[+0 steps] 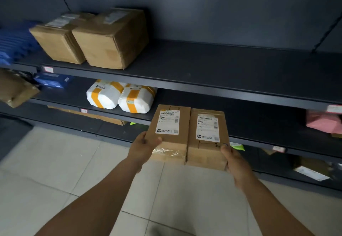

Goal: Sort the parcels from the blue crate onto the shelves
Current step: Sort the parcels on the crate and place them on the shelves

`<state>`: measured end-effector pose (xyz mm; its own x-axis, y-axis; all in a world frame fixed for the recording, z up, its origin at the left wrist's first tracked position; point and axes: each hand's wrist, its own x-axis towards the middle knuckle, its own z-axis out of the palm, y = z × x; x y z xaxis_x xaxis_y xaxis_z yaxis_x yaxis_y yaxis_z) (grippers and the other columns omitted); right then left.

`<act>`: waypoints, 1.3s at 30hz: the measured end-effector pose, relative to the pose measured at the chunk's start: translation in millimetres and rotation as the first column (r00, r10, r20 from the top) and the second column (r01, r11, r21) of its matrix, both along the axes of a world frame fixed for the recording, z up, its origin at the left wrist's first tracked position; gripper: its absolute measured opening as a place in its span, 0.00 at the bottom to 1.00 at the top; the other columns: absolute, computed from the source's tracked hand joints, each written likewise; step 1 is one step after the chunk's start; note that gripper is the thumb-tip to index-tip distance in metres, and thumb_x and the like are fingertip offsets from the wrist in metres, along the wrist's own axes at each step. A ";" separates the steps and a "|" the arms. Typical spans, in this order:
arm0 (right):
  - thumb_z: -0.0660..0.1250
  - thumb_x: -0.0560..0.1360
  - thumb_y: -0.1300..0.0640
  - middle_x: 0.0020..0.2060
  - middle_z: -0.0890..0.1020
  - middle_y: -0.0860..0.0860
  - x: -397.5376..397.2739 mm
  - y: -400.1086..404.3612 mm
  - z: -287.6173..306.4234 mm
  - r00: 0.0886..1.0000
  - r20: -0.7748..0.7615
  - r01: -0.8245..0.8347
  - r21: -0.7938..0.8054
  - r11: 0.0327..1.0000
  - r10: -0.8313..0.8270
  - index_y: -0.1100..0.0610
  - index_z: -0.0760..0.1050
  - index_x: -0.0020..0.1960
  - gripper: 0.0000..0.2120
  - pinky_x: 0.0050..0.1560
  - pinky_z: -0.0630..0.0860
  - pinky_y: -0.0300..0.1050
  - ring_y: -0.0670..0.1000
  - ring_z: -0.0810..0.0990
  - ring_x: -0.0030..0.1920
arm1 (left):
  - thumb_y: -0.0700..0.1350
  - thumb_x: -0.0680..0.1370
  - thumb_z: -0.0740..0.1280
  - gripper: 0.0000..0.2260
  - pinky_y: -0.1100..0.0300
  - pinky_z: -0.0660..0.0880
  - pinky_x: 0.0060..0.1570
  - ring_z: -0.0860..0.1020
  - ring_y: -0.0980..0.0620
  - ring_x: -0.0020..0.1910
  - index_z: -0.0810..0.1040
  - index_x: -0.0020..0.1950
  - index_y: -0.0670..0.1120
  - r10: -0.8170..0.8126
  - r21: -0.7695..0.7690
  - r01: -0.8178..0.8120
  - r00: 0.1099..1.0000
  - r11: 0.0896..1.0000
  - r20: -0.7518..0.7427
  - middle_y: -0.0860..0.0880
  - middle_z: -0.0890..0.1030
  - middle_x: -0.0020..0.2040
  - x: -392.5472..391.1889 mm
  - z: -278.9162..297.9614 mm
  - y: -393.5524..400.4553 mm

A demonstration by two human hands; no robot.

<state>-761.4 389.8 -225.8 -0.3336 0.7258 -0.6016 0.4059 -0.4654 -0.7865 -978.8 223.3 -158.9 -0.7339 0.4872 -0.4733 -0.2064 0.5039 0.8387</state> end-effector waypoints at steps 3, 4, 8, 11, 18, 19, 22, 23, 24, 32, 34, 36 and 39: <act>0.64 0.66 0.32 0.54 0.81 0.51 -34.4 25.4 -24.7 1.000 0.018 -0.014 0.010 1.000 0.014 0.43 0.77 0.56 0.23 0.62 0.74 0.57 0.54 0.79 0.55 | 0.49 0.76 0.71 0.17 0.57 0.69 0.47 0.75 0.57 0.45 0.72 0.63 0.51 0.000 -0.005 0.000 1.000 1.000 0.002 0.52 0.77 0.51 -32.1 -29.0 27.3; 0.64 0.70 0.34 0.54 0.80 0.52 -45.1 33.9 -34.2 1.000 0.023 -0.014 0.016 1.000 0.014 0.43 0.76 0.54 0.18 0.62 0.74 0.57 0.54 0.78 0.56 | 0.49 0.76 0.70 0.16 0.57 0.69 0.47 0.75 0.57 0.45 0.72 0.62 0.51 0.002 -0.004 -0.002 1.000 1.000 0.008 0.53 0.78 0.50 -42.4 -39.2 36.8; 0.59 0.75 0.36 0.55 0.79 0.53 -85.0 69.0 -75.2 0.996 0.085 -0.027 0.059 0.998 0.022 0.43 0.73 0.61 0.19 0.60 0.74 0.56 0.55 0.76 0.56 | 0.48 0.76 0.70 0.16 0.59 0.71 0.44 0.76 0.58 0.44 0.74 0.62 0.48 -0.008 0.002 0.008 1.000 1.000 0.017 0.52 0.79 0.49 -84.4 -83.3 77.0; 0.55 0.78 0.36 0.56 0.77 0.53 -115.1 93.2 -99.9 0.993 0.115 -0.034 0.114 0.993 0.021 0.43 0.71 0.64 0.20 0.60 0.73 0.56 0.56 0.75 0.56 | 0.49 0.76 0.70 0.17 0.60 0.72 0.41 0.76 0.54 0.44 0.74 0.63 0.49 -0.039 -0.027 0.038 0.999 0.999 -0.031 0.50 0.79 0.51 -116.2 -113.8 106.9; 0.54 0.81 0.43 0.56 0.71 0.49 -172.3 135.1 -133.4 0.999 0.046 0.020 0.150 0.988 -0.027 0.47 0.66 0.71 0.20 0.58 0.65 0.49 0.51 0.68 0.56 | 0.49 0.76 0.70 0.23 0.54 0.74 0.53 0.76 0.47 0.56 0.69 0.69 0.49 -0.072 -0.085 0.059 0.986 0.995 -0.153 0.49 0.78 0.59 -177.2 -168.5 169.5; 0.55 0.81 0.44 0.57 0.71 0.49 -178.5 139.6 -136.1 0.999 0.035 0.028 0.156 0.987 -0.034 0.47 0.65 0.71 0.20 0.58 0.65 0.50 0.51 0.69 0.57 | 0.49 0.76 0.70 0.24 0.54 0.73 0.55 0.76 0.47 0.57 0.68 0.70 0.49 -0.067 -0.082 0.054 0.984 0.995 -0.165 0.49 0.78 0.60 -182.3 -174.3 176.8; 0.57 0.81 0.45 0.57 0.70 0.47 -193.1 147.6 -141.9 0.999 -0.006 0.043 0.169 0.985 -0.042 0.46 0.64 0.71 0.19 0.59 0.66 0.53 0.51 0.69 0.58 | 0.48 0.77 0.69 0.28 0.53 0.71 0.58 0.75 0.44 0.61 0.63 0.74 0.50 -0.081 -0.108 0.058 0.973 0.992 -0.216 0.48 0.77 0.64 -192.9 -189.1 192.5; 0.59 0.81 0.46 0.57 0.71 0.47 -195.6 149.3 -143.7 0.999 -0.023 0.045 0.177 0.983 -0.041 0.46 0.64 0.70 0.19 0.58 0.66 0.52 0.50 0.69 0.58 | 0.48 0.77 0.69 0.30 0.53 0.71 0.59 0.75 0.43 0.62 0.61 0.76 0.51 -0.090 -0.130 0.061 0.970 0.990 -0.228 0.48 0.76 0.65 -194.8 -192.2 195.0; 0.60 0.80 0.47 0.57 0.72 0.46 -197.0 149.9 -144.5 0.999 -0.038 0.046 0.186 0.982 -0.039 0.46 0.65 0.70 0.18 0.57 0.66 0.50 0.50 0.69 0.58 | 0.48 0.77 0.69 0.32 0.53 0.71 0.60 0.75 0.43 0.63 0.58 0.77 0.52 -0.098 -0.145 0.065 0.967 0.987 -0.234 0.48 0.75 0.66 -195.3 -193.4 196.1; 0.62 0.78 0.43 0.74 0.63 0.51 -171.4 121.2 -121.0 0.998 0.062 -0.029 0.175 0.984 0.019 0.50 0.54 0.77 0.32 0.66 0.66 0.53 0.55 0.64 0.73 | 0.52 0.73 0.70 0.34 0.47 0.75 0.58 0.75 0.43 0.62 0.56 0.75 0.54 -0.215 -0.263 0.141 0.935 0.955 -0.281 0.47 0.73 0.68 -162.6 -165.9 164.5; 0.62 0.78 0.43 0.77 0.58 0.52 -155.2 103.9 -102.8 0.989 0.131 -0.089 0.199 0.976 0.064 0.49 0.50 0.78 0.35 0.70 0.62 0.54 0.56 0.60 0.75 | 0.51 0.74 0.69 0.31 0.50 0.76 0.56 0.75 0.45 0.61 0.60 0.74 0.53 -0.272 -0.277 0.186 0.909 0.943 -0.316 0.47 0.72 0.68 -137.4 -146.9 147.7; 0.62 0.78 0.44 0.77 0.57 0.52 -136.8 85.1 -80.3 0.966 0.215 -0.200 0.256 0.946 0.146 0.49 0.50 0.78 0.34 0.71 0.62 0.54 0.56 0.59 0.75 | 0.50 0.76 0.69 0.32 0.50 0.72 0.61 0.70 0.44 0.67 0.57 0.77 0.51 -0.368 -0.340 0.247 0.857 0.907 -0.360 0.47 0.67 0.72 -110.3 -127.6 129.3; 0.63 0.78 0.45 0.77 0.56 0.52 -109.0 56.6 -45.7 0.906 0.343 -0.367 0.344 0.864 0.249 0.51 0.52 0.78 0.34 0.72 0.61 0.52 0.55 0.57 0.76 | 0.50 0.78 0.67 0.32 0.49 0.69 0.67 0.65 0.44 0.71 0.55 0.78 0.51 -0.493 -0.428 0.321 0.778 0.845 -0.390 0.47 0.61 0.76 -70.8 -92.5 102.8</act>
